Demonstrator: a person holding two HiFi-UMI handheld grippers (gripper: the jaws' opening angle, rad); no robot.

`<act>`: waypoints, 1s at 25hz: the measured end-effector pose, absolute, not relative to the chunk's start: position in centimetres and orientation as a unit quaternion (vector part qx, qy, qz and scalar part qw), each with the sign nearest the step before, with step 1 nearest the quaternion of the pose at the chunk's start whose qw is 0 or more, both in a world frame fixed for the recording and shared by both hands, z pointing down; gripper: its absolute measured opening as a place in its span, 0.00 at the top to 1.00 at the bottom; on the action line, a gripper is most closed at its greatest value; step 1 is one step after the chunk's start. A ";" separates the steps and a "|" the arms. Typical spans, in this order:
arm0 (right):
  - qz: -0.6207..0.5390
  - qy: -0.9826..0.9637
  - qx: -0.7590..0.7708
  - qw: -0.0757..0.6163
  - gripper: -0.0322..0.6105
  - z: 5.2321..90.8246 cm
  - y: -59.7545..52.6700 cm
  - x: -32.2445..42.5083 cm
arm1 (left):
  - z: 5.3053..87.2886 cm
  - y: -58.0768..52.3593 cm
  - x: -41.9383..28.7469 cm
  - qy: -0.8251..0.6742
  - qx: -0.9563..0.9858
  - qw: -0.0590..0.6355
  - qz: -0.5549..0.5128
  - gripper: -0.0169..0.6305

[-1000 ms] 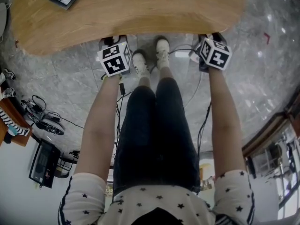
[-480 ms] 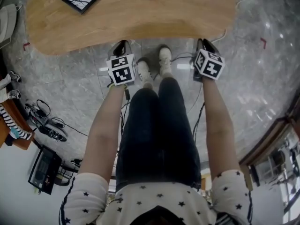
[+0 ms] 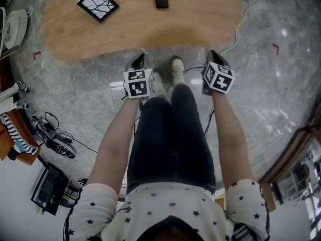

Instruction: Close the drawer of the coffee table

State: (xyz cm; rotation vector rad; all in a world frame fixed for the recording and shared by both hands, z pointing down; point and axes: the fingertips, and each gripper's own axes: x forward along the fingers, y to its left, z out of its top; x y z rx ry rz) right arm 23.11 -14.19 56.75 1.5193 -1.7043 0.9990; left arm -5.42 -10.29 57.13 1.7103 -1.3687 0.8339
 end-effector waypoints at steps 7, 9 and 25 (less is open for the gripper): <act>0.361 -0.678 0.572 0.288 0.94 50.3 -13.1 20.5 | 51.4 -10.0 -3.2 -0.527 0.686 0.402 0.301 0.96; 0.345 -0.692 0.566 0.286 0.94 48.3 -12.5 19.7 | 49.7 -9.8 -2.2 -0.520 0.697 0.395 0.295 0.96; 0.341 -0.742 0.534 0.221 0.94 34.1 -8.3 13.8 | 37.1 -6.9 -1.6 -0.518 0.722 0.375 0.264 0.96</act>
